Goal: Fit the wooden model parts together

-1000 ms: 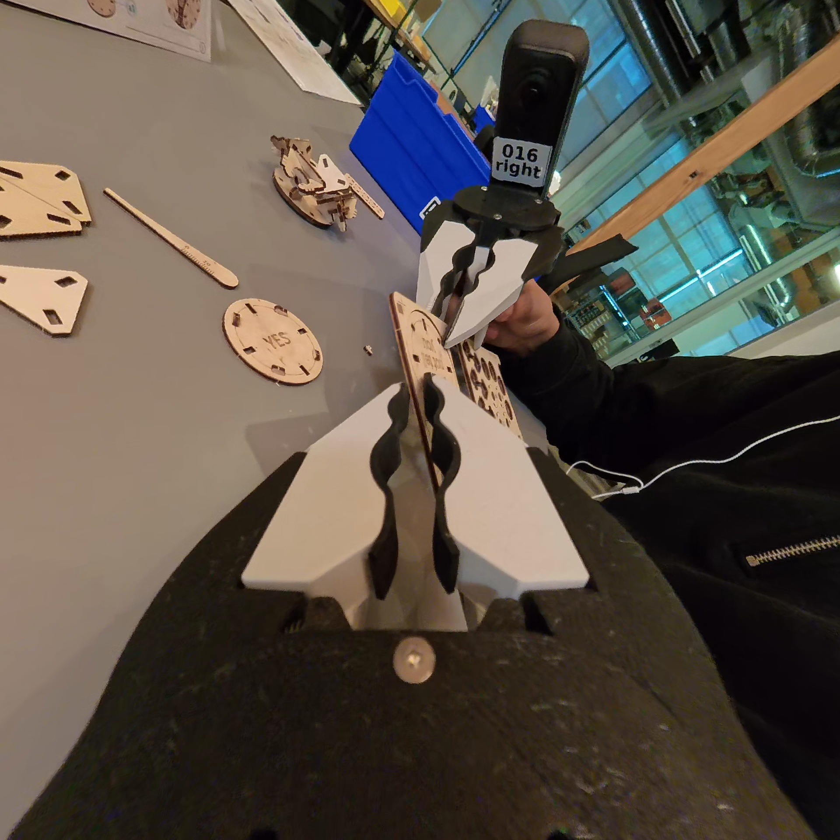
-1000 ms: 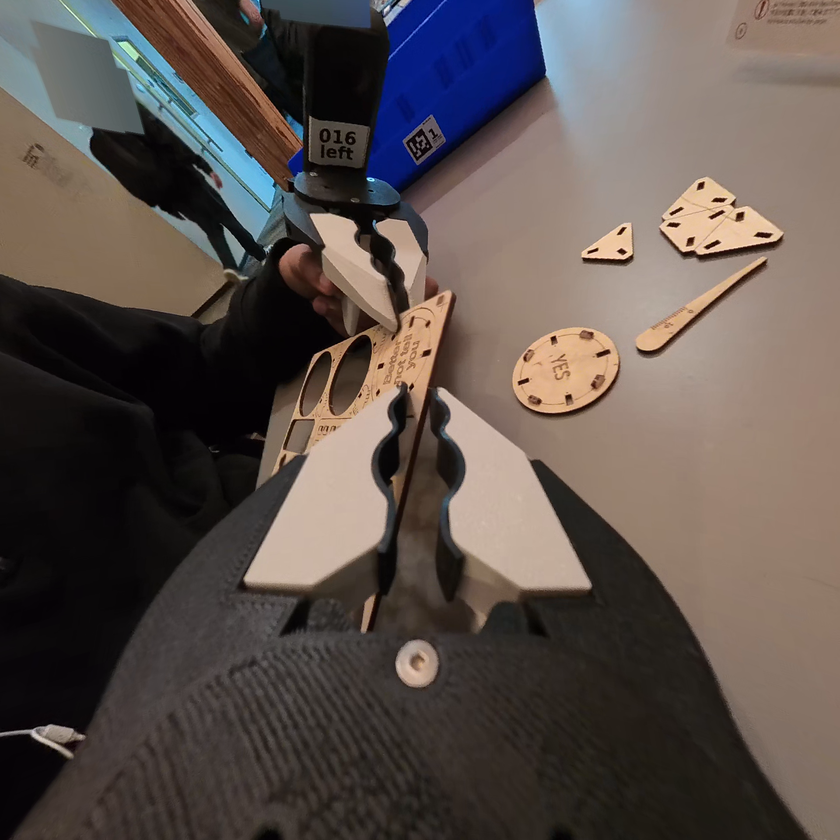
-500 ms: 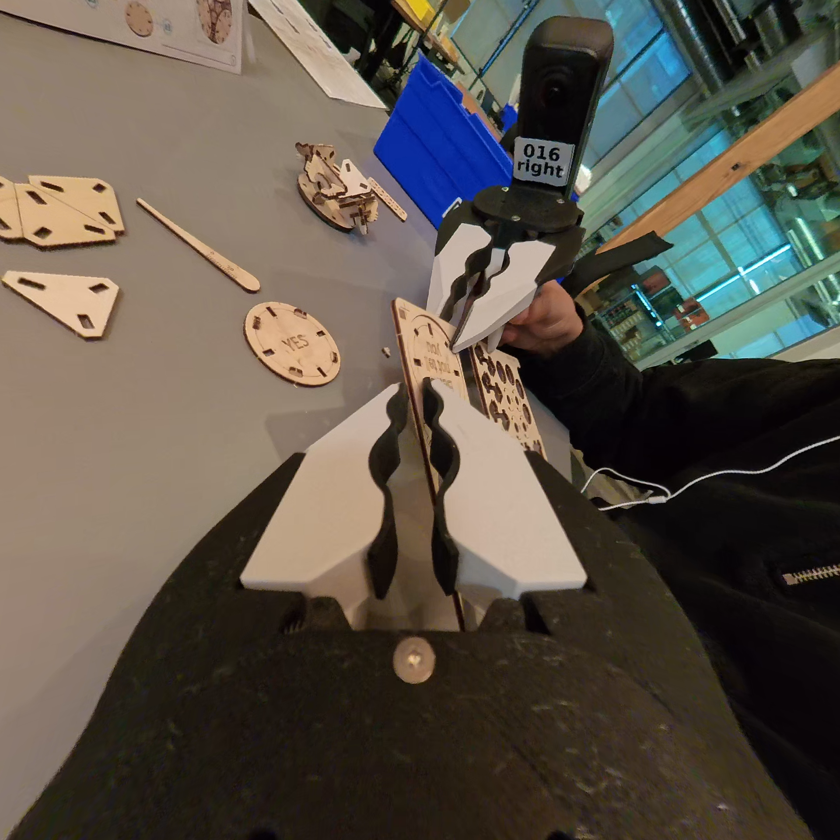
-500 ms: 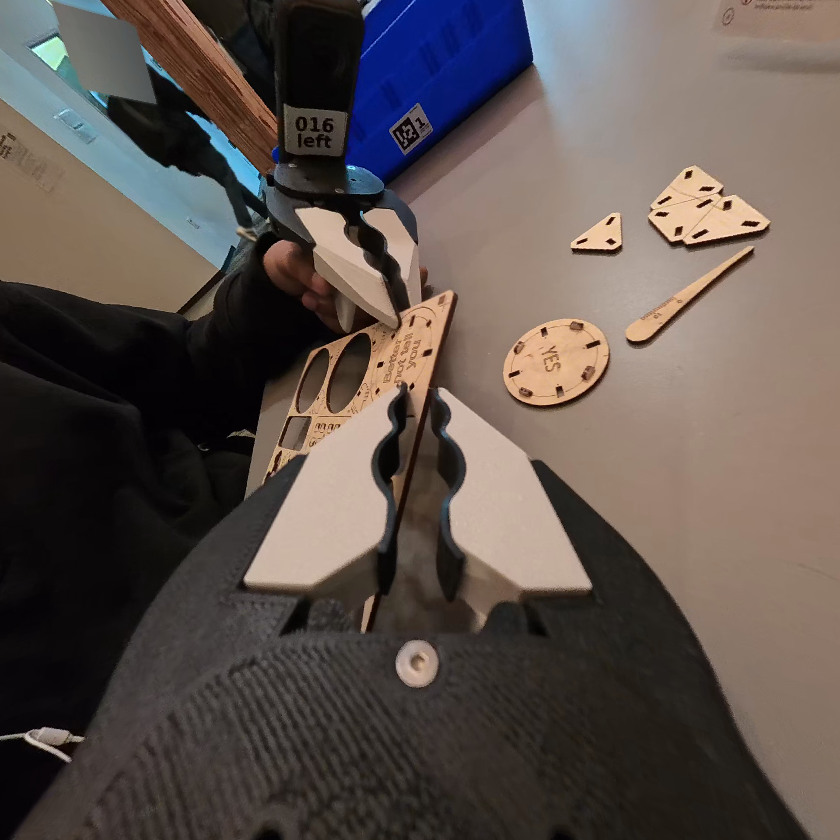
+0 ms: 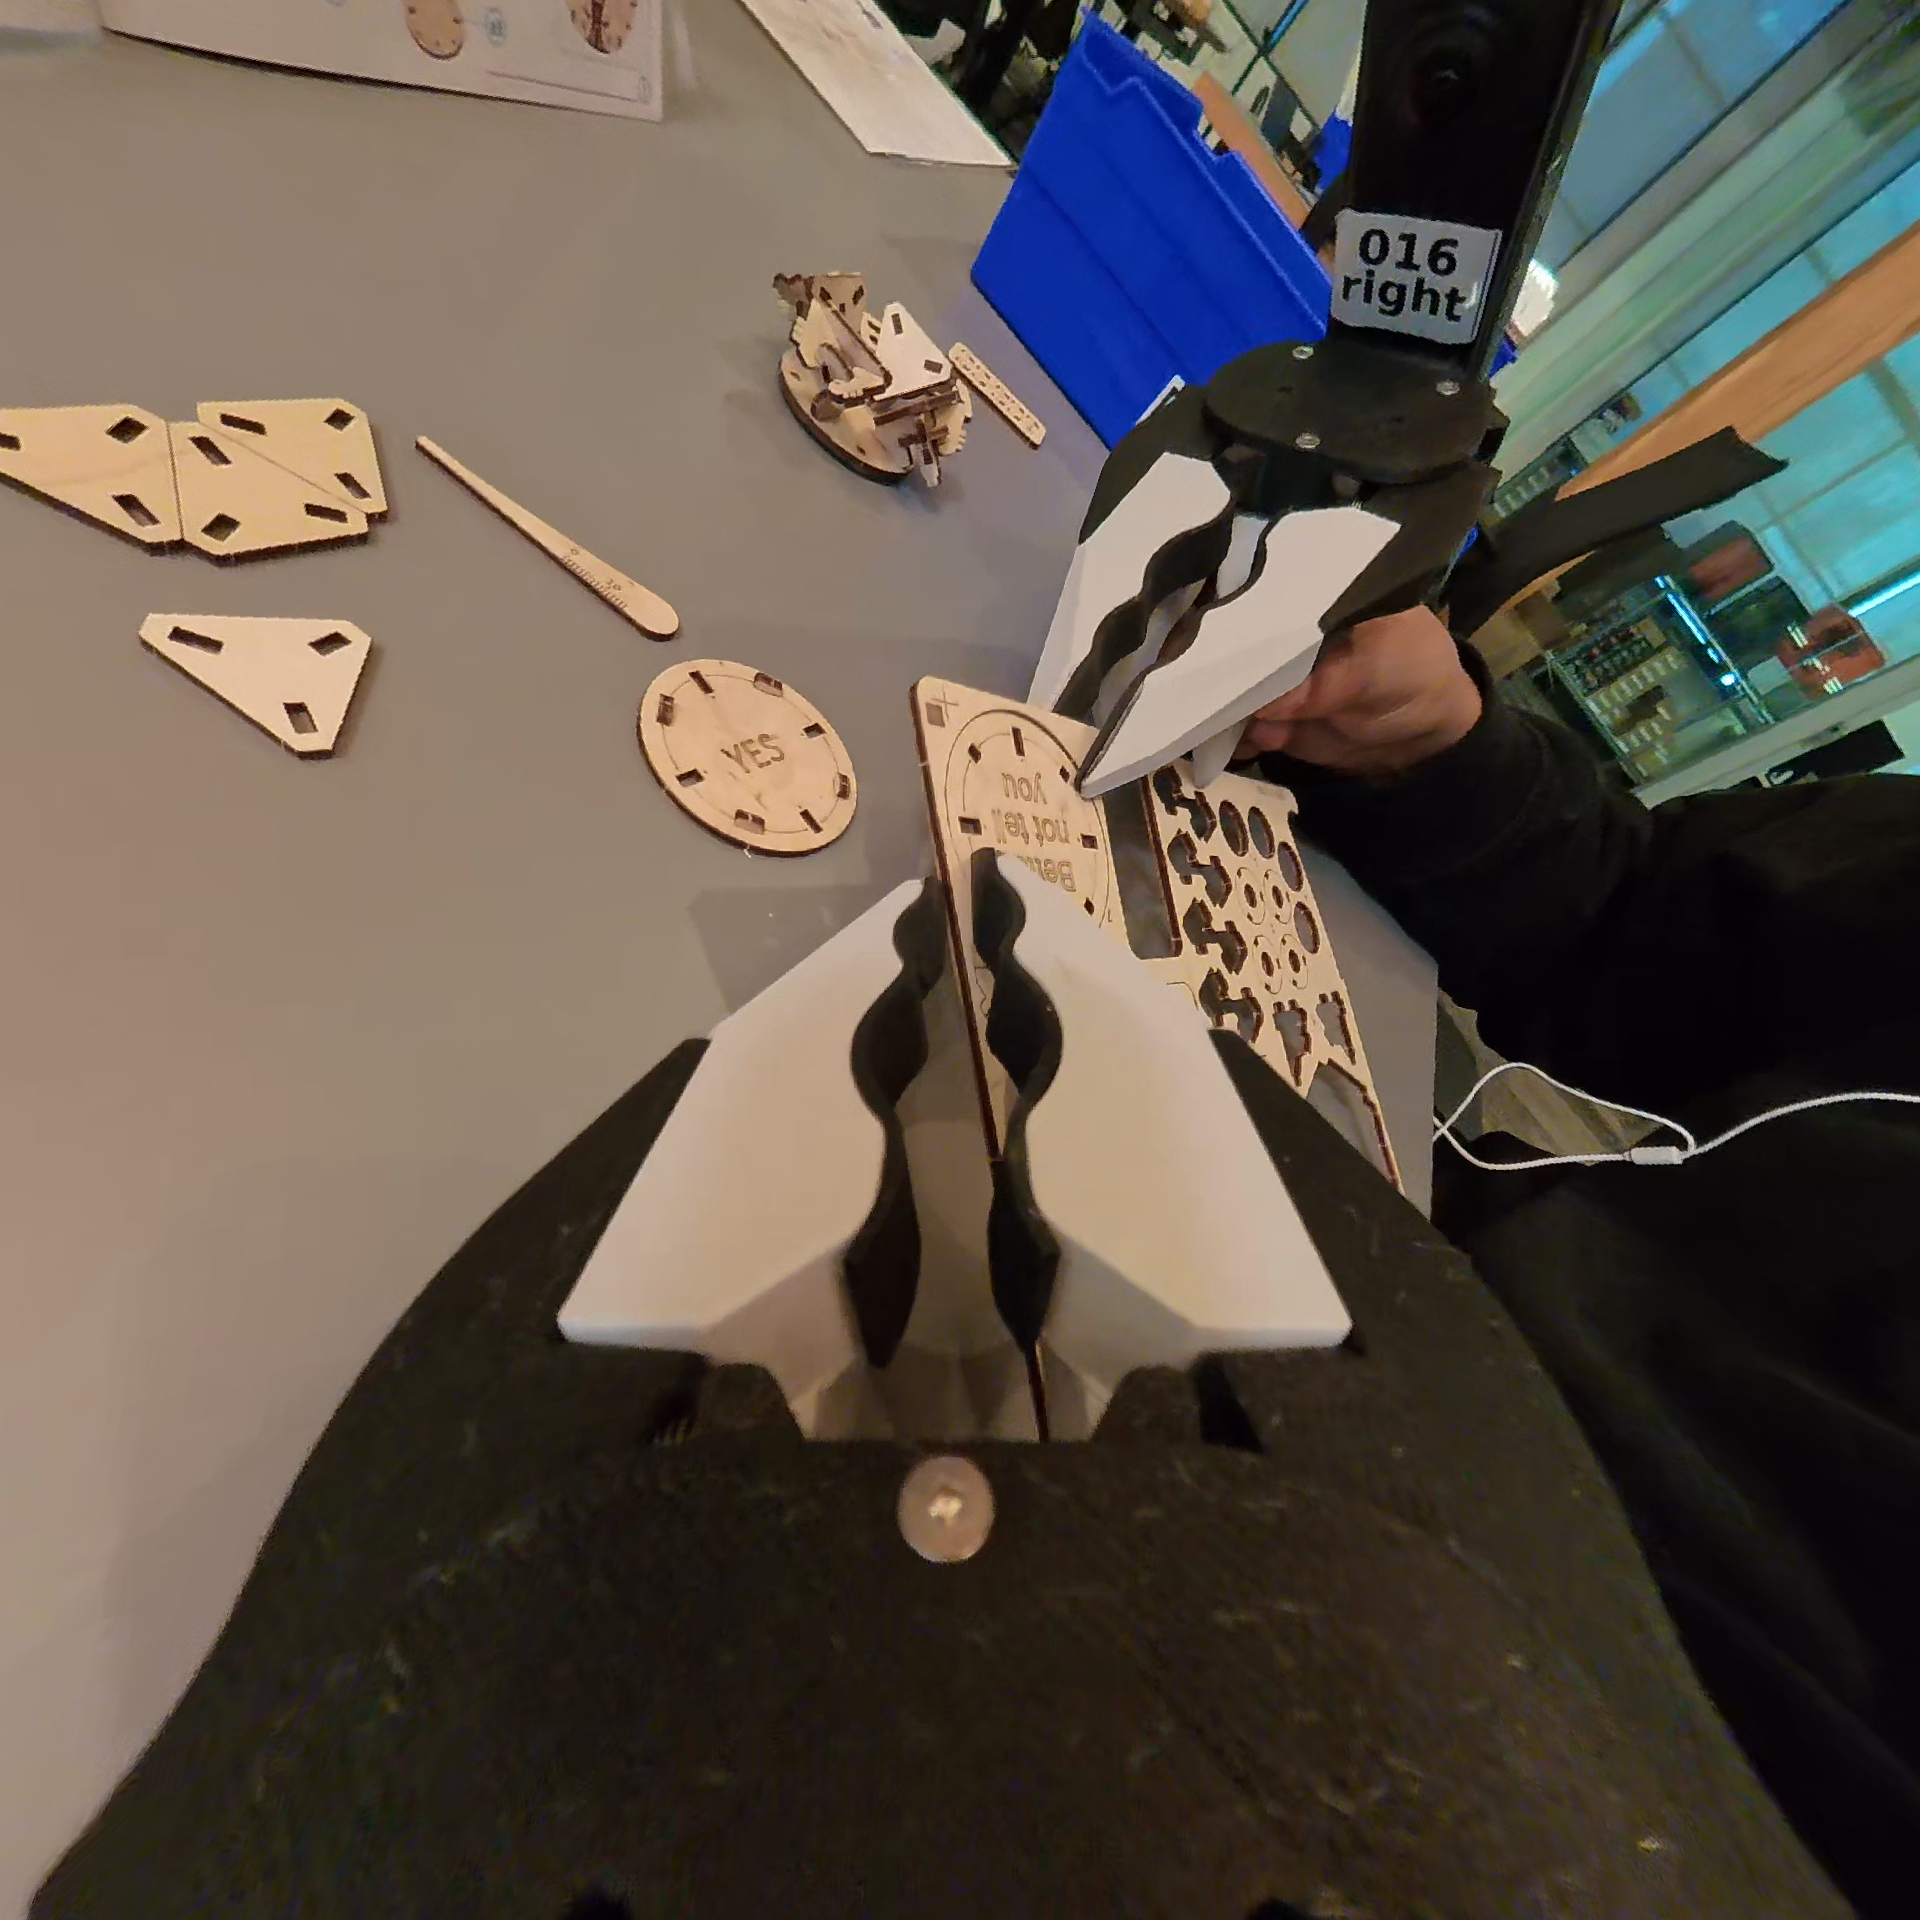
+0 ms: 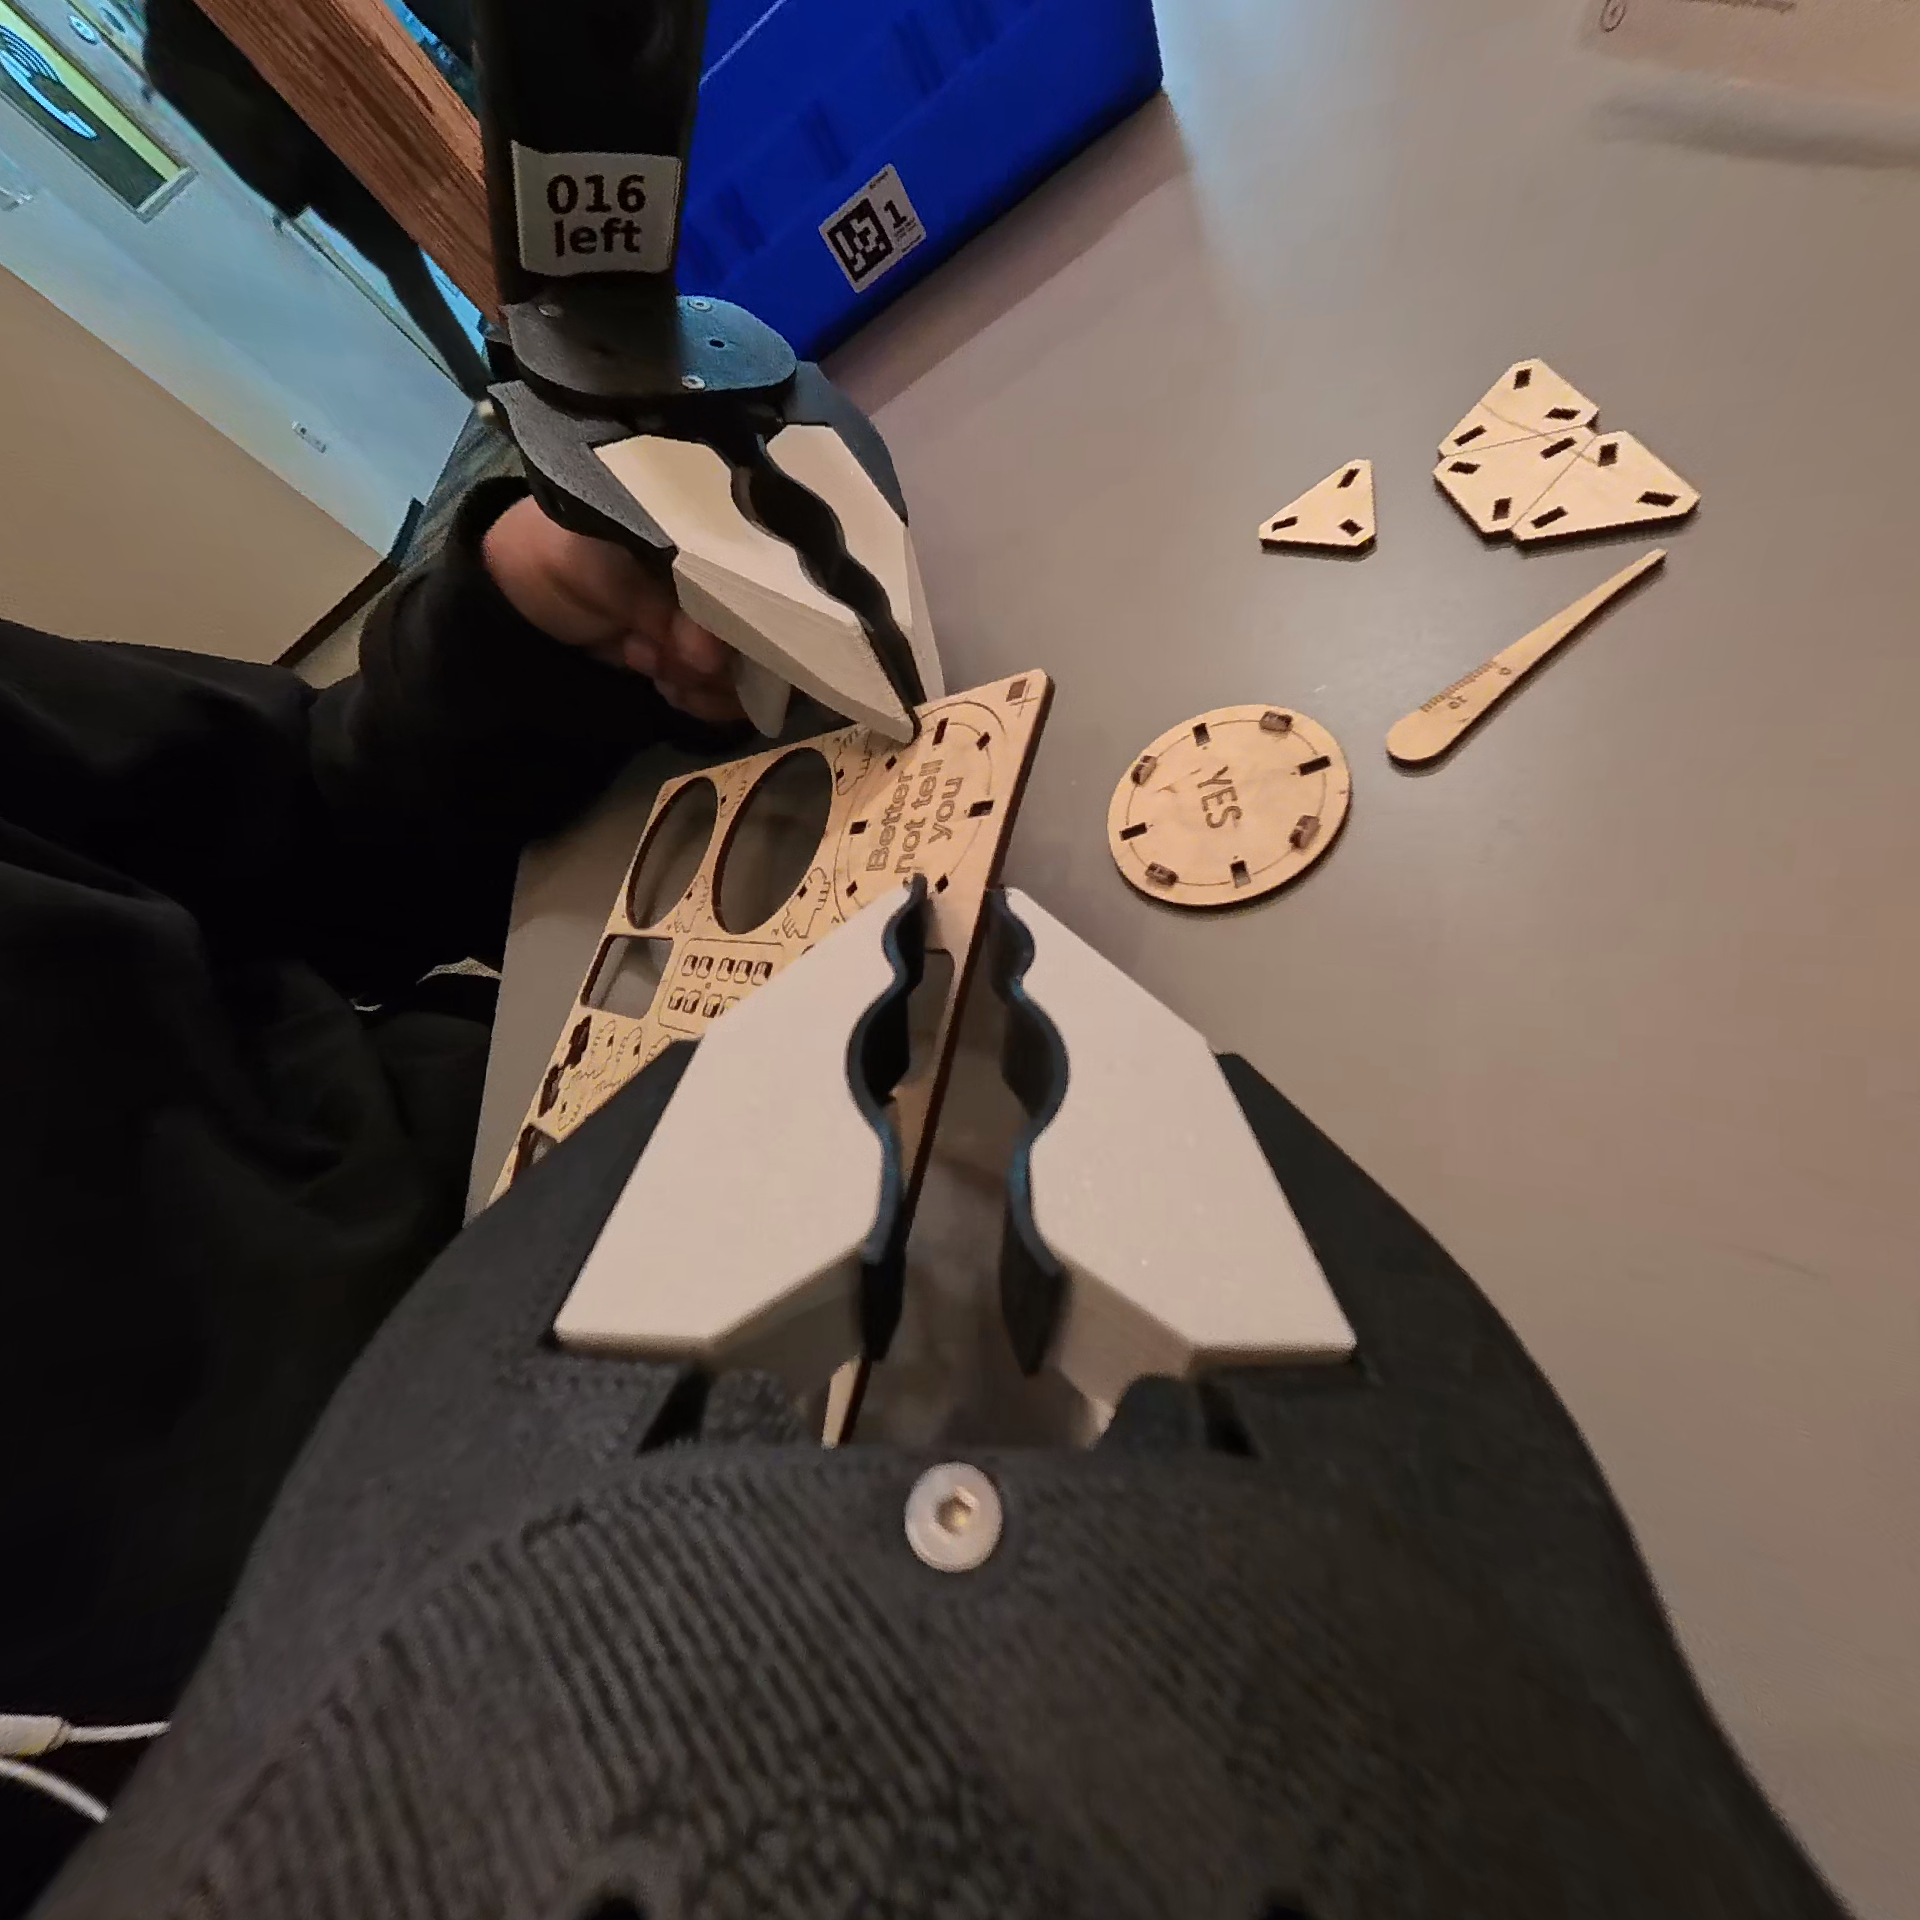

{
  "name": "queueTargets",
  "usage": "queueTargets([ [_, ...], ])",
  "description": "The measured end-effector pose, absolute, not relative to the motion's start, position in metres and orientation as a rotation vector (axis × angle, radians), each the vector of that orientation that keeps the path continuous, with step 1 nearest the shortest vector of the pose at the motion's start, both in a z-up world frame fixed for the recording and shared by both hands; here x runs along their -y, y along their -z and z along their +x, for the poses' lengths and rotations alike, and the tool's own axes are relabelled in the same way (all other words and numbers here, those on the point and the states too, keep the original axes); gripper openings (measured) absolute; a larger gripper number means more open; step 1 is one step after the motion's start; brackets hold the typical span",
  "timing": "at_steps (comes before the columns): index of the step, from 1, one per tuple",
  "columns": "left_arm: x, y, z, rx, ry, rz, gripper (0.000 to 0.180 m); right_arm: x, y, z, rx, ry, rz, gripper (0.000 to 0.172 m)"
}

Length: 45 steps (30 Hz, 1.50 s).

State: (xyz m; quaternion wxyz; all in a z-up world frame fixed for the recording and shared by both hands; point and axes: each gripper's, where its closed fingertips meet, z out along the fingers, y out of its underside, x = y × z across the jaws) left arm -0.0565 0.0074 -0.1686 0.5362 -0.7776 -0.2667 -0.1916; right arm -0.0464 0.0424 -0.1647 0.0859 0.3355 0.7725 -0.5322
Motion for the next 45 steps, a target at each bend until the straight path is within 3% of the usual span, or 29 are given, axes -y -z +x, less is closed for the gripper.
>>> queueTargets([
  [7, -0.010, 0.175, -0.058, 0.626, 0.338, -1.930, 0.002, -0.045, 0.170, -0.050, -2.355, 1.576, 1.023, 0.010],
  [16, -0.009, 0.152, -0.051, 0.568, 0.553, -1.741, 0.002, -0.044, 0.153, -0.049, -2.043, 1.687, 0.968, 0.008],
  [30, -0.015, 0.147, -0.038, 0.483, 0.609, -1.736, 0.001, -0.038, 0.160, -0.024, -2.009, 1.536, 0.815, 0.039],
  [38, -0.018, 0.141, -0.038, 0.474, 0.602, -1.697, 0.003, -0.035, 0.153, -0.017, -1.948, 1.538, 0.757, 0.011],
  [42, -0.014, 0.144, -0.050, 0.551, 0.558, -1.686, 0.036, -0.041, 0.144, -0.025, -1.881, 1.610, 0.787, 0.008],
  [45, -0.013, 0.145, -0.040, 0.531, 0.699, -1.685, 0.035, -0.046, 0.140, -0.027, -1.861, 1.631, 0.783, 0.007],
])
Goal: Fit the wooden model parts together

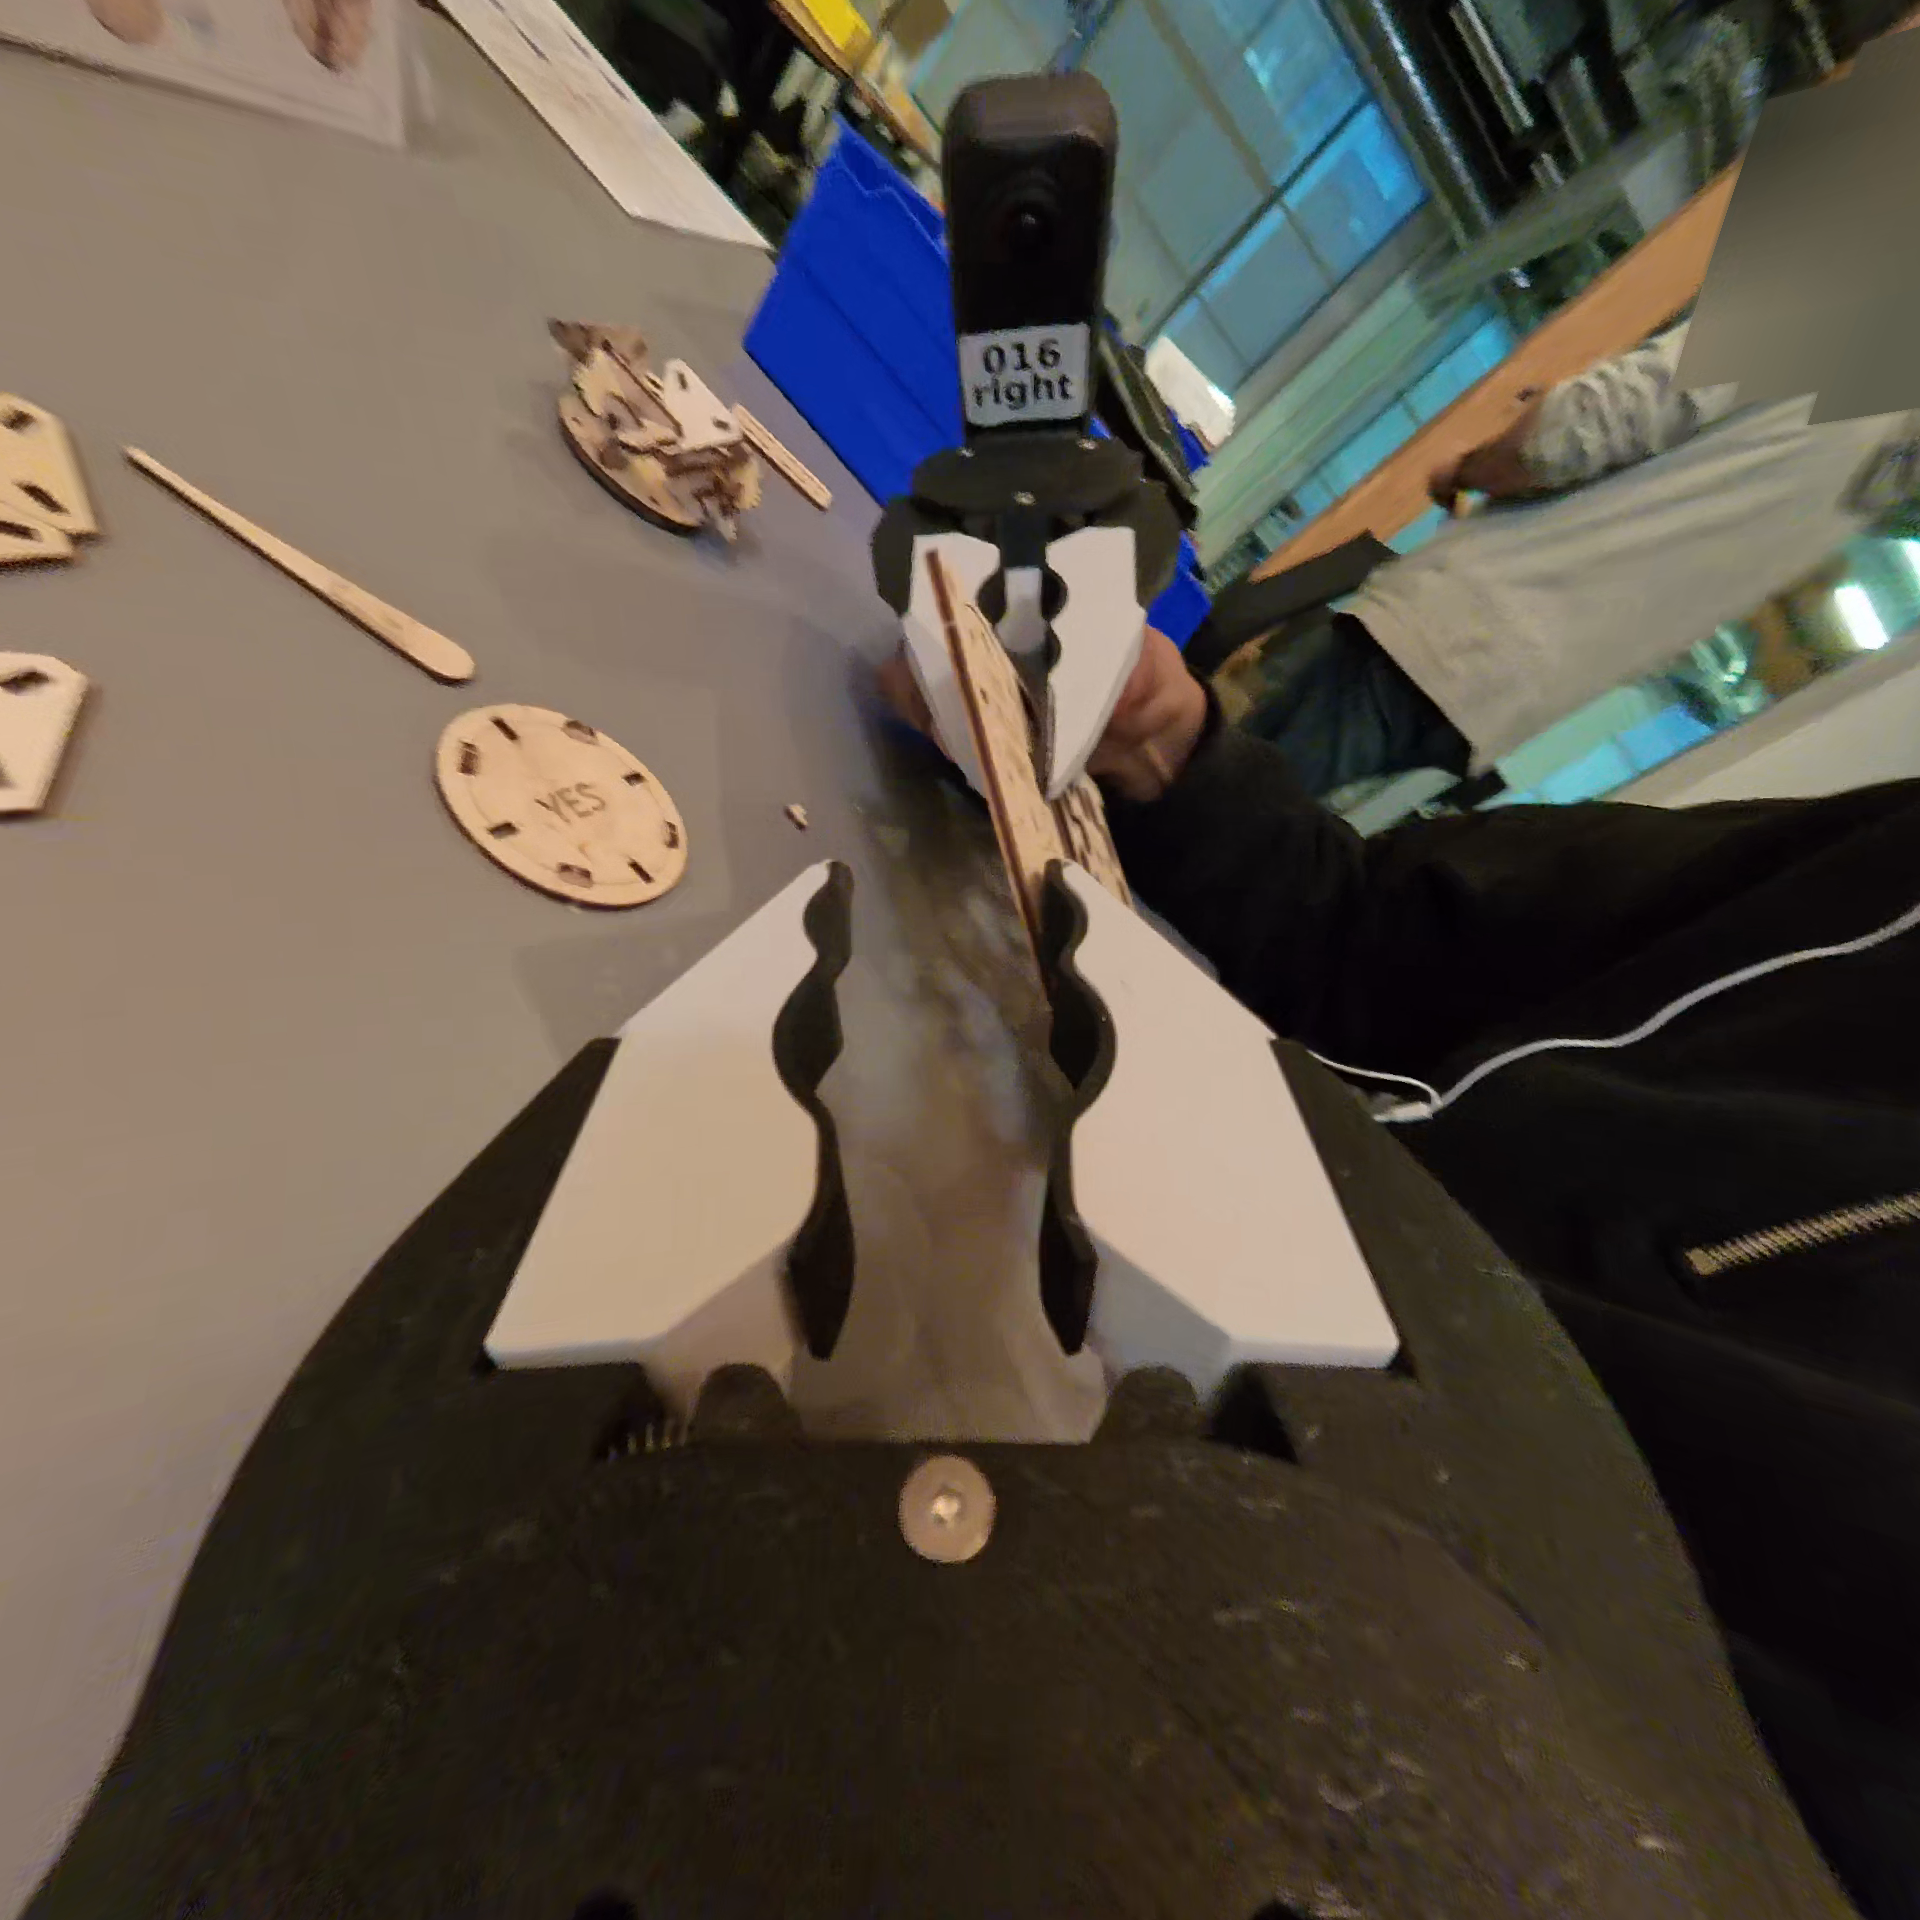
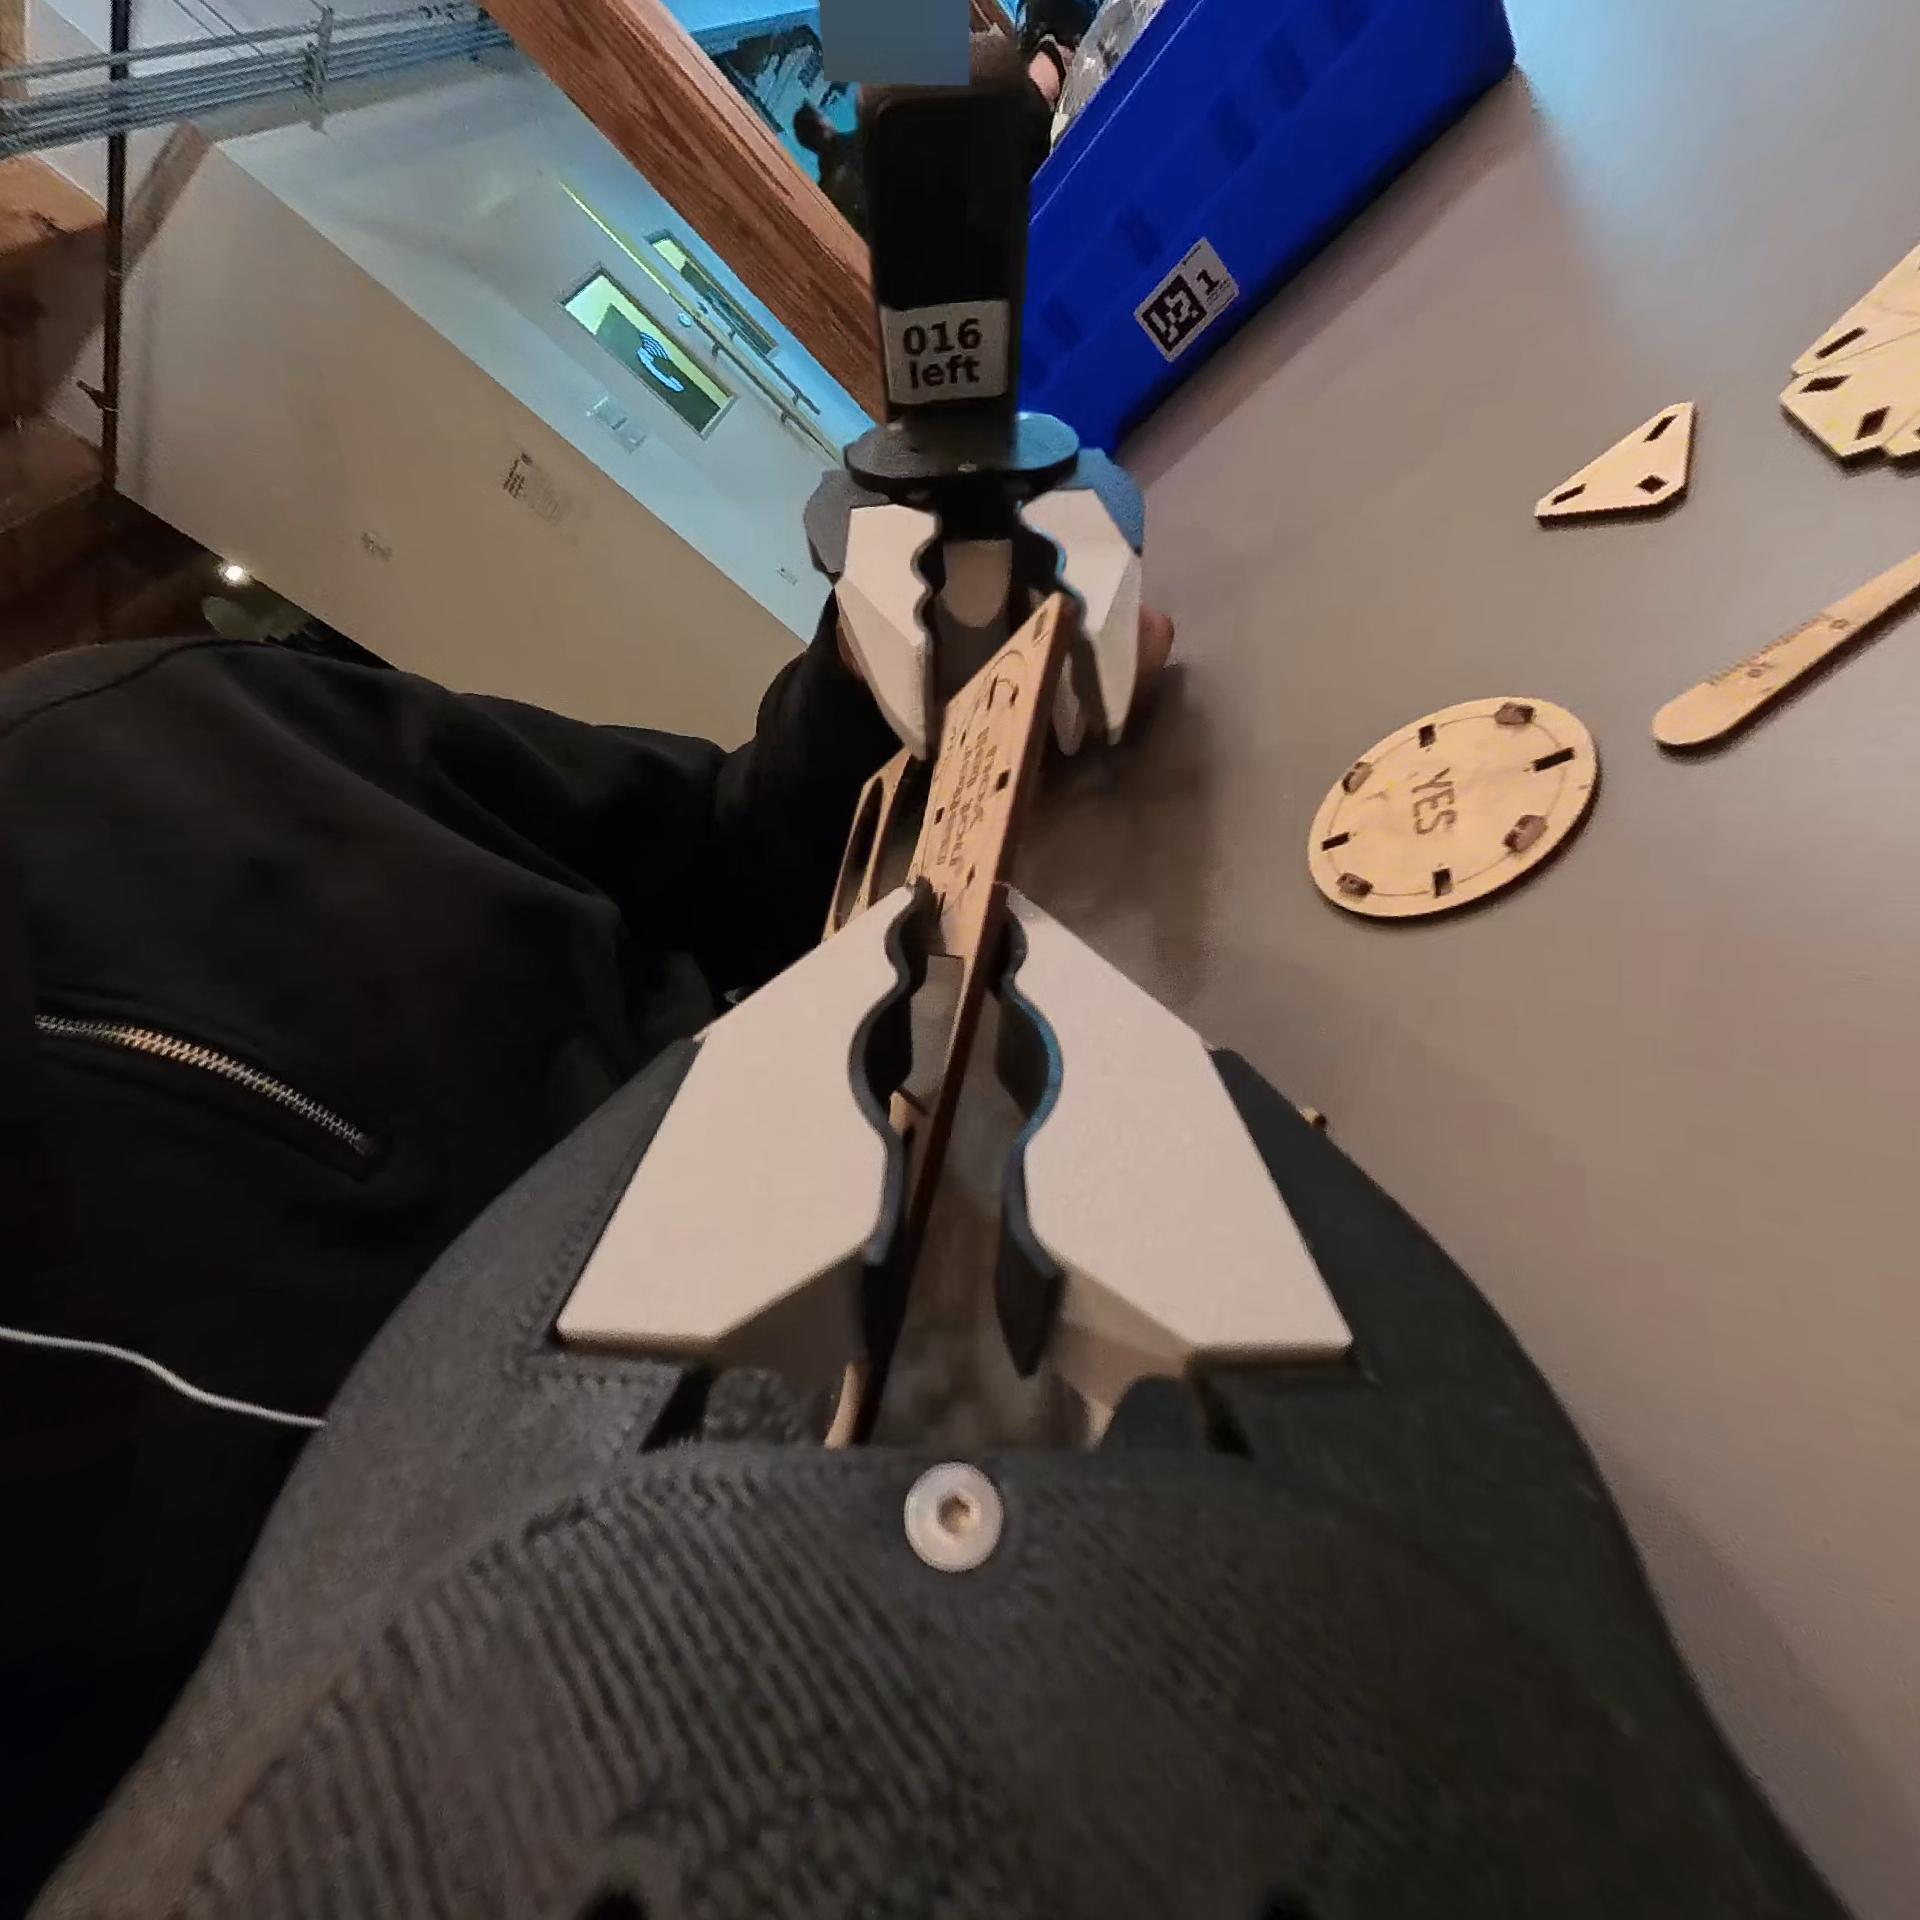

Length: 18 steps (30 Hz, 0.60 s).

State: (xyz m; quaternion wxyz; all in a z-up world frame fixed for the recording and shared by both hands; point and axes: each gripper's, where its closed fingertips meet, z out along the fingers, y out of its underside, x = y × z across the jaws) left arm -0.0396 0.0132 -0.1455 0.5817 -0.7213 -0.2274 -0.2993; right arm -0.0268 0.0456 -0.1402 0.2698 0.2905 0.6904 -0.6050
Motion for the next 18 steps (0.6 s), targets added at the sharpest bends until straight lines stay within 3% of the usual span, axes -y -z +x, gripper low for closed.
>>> queueTargets([
  [3, -0.012, 0.142, -0.031, 0.473, 0.739, -1.684, 0.013, -0.043, 0.143, -0.027, -1.882, 1.625, 0.789, 0.008],
  [6, -0.012, 0.142, -0.029, 0.465, 0.752, -1.681, 0.007, -0.041, 0.145, -0.027, -1.904, 1.627, 0.793, 0.010],
  [18, -0.016, 0.145, -0.024, 0.458, 0.758, -1.708, 0.004, -0.039, 0.156, -0.020, -1.941, 1.527, 0.785, 0.012],
])
